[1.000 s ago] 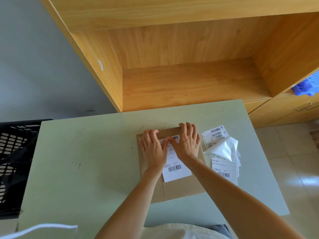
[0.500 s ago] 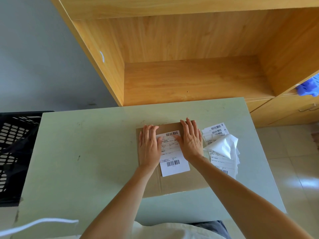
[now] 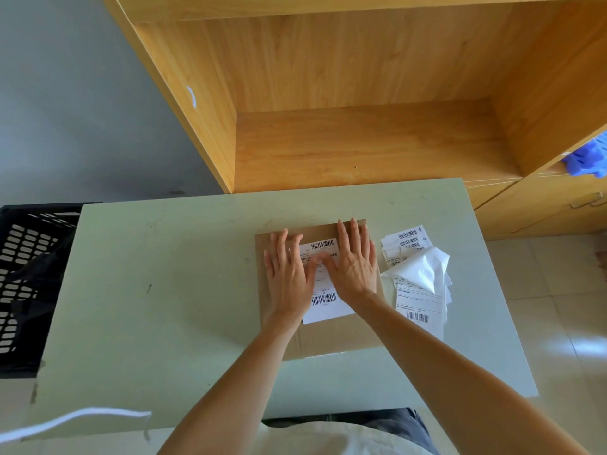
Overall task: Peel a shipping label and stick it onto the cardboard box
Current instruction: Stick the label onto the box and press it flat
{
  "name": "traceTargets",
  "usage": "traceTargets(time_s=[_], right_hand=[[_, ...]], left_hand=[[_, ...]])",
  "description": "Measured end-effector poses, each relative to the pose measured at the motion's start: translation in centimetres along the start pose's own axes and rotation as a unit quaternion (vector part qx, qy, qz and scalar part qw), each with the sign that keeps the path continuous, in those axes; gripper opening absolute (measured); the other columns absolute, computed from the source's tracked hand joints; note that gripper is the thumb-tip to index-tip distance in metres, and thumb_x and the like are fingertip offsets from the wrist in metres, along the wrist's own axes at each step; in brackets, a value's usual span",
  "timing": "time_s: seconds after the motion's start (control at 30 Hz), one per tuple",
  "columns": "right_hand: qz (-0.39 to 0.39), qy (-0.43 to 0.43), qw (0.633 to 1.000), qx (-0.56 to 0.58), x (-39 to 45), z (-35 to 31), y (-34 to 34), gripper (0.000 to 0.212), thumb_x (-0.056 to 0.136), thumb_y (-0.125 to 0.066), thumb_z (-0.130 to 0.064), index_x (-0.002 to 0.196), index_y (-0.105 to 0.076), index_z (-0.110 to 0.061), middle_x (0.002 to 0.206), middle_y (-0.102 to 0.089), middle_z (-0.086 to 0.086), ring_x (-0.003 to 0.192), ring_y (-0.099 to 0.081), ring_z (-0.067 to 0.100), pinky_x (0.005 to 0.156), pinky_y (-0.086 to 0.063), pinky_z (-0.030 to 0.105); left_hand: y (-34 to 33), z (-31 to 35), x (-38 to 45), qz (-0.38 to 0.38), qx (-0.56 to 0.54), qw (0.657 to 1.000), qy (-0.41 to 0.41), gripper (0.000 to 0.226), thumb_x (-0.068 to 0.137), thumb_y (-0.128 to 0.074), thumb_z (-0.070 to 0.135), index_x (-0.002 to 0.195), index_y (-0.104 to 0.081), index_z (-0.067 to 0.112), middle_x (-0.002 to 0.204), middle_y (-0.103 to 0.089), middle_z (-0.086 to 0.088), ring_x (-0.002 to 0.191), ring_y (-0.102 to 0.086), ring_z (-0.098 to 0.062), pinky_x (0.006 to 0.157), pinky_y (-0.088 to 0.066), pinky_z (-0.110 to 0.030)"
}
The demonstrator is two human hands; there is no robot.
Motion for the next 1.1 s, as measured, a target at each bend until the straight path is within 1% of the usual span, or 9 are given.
traceTargets(time_s=[0.17, 0.3, 0.4, 0.5, 0.67, 0.77, 0.9, 1.0, 1.1], right_hand=[[0.010, 0.003, 1.000, -0.008, -0.5, 0.4, -0.4, 0.076, 0.097, -0.037, -0.054, 0.156, -0.003, -0.020, 0.165, 0.003, 0.005, 0.152, 0.008, 0.025, 0.123, -0.002, 0.042], [0.017, 0.023, 0.999, 0.023, -0.7, 1.3, -0.1, 0.065, 0.102, -0.039, -0.033, 0.156, -0.007, -0.018, 0.165, -0.001, 0.005, 0.152, 0.006, 0.024, 0.122, -0.001, 0.038], [0.028, 0.022, 0.998, 0.046, -1.0, 1.6, 0.0, 0.059, 0.103, -0.037, -0.027, 0.156, -0.012, -0.017, 0.165, -0.004, 0.006, 0.152, 0.001, 0.025, 0.124, -0.007, 0.043], [0.028, 0.024, 0.998, 0.050, -1.3, 1.5, 0.1, 0.059, 0.102, -0.037, -0.028, 0.155, -0.013, -0.016, 0.165, -0.007, 0.007, 0.152, -0.001, 0.027, 0.123, -0.010, 0.046], [0.025, 0.048, 0.999, 0.004, -2.3, 0.4, -0.4, 0.072, 0.097, -0.040, -0.051, 0.155, -0.013, -0.018, 0.165, -0.007, 0.006, 0.152, 0.000, 0.027, 0.124, -0.007, 0.042], [0.020, 0.045, 0.999, -0.001, -2.9, 0.4, -0.9, 0.075, 0.096, -0.040, -0.055, 0.156, -0.012, -0.018, 0.165, -0.006, 0.006, 0.152, -0.001, 0.028, 0.124, -0.005, 0.042], [0.031, 0.049, 0.998, -0.008, -3.7, 1.2, -1.0, 0.066, 0.100, -0.042, -0.038, 0.156, -0.012, -0.019, 0.165, -0.008, 0.007, 0.152, -0.002, 0.029, 0.124, -0.008, 0.044], [0.032, 0.041, 0.999, 0.015, -4.1, 1.7, -0.7, 0.060, 0.101, -0.038, -0.023, 0.156, -0.011, -0.022, 0.164, -0.009, 0.005, 0.152, -0.002, 0.027, 0.123, -0.011, 0.045], [0.034, 0.034, 0.999, 0.019, -4.6, 2.0, -0.5, 0.060, 0.100, -0.034, -0.012, 0.155, -0.012, -0.022, 0.164, -0.009, 0.005, 0.152, -0.002, 0.027, 0.122, -0.013, 0.047]], left_hand=[[-0.2, -0.5, -0.8, 0.006, 0.022, 1.000, -0.005, 0.051, 0.100, -0.042, 0.047, 0.144, -0.038, 0.022, 0.157, -0.028, -0.003, 0.149, -0.015, -0.026, 0.120, -0.013, -0.046], [0.3, -1.3, -1.1, 0.015, 0.021, 1.000, -0.016, 0.045, 0.101, -0.044, 0.033, 0.144, -0.039, 0.021, 0.156, -0.029, -0.004, 0.148, -0.017, -0.026, 0.120, -0.017, -0.048], [0.6, -1.9, -1.2, 0.026, 0.015, 0.999, -0.011, 0.043, 0.100, -0.044, 0.020, 0.143, -0.039, 0.021, 0.155, -0.030, -0.004, 0.148, -0.018, -0.027, 0.117, -0.022, -0.050], [0.9, -1.9, -1.4, 0.032, 0.013, 0.999, -0.006, 0.045, 0.099, -0.041, 0.014, 0.144, -0.038, 0.021, 0.155, -0.031, -0.004, 0.148, -0.018, -0.028, 0.117, -0.023, -0.049], [0.6, -0.6, -1.9, 0.015, 0.019, 0.999, -0.021, 0.047, 0.100, -0.044, 0.037, 0.144, -0.038, 0.020, 0.154, -0.034, -0.004, 0.147, -0.021, -0.029, 0.117, -0.021, -0.049], [-0.1, -0.5, -2.6, 0.004, 0.037, 0.999, -0.031, 0.051, 0.100, -0.043, 0.041, 0.145, -0.038, 0.019, 0.154, -0.033, -0.005, 0.147, -0.022, -0.029, 0.117, -0.021, -0.049], [-0.2, -1.4, -3.4, 0.004, 0.044, 0.998, -0.039, 0.048, 0.101, -0.040, 0.036, 0.145, -0.037, 0.018, 0.155, -0.033, -0.004, 0.147, -0.022, -0.026, 0.118, -0.021, -0.049], [0.0, -2.2, -3.8, 0.011, 0.033, 0.998, -0.048, 0.046, 0.101, -0.031, 0.026, 0.146, -0.037, 0.017, 0.155, -0.034, -0.003, 0.147, -0.022, -0.026, 0.118, -0.022, -0.050], [0.3, -2.7, -4.1, 0.024, 0.016, 0.998, -0.049, 0.046, 0.099, -0.039, 0.013, 0.145, -0.040, 0.015, 0.153, -0.038, -0.003, 0.147, -0.026, -0.025, 0.116, -0.026, -0.051]])
Point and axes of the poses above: each hand's wrist, its own x-axis towards the middle knuckle, its own y-axis out of the back of the hand, z = x × y, the point moved 4 cm from there along x, towards the middle knuckle
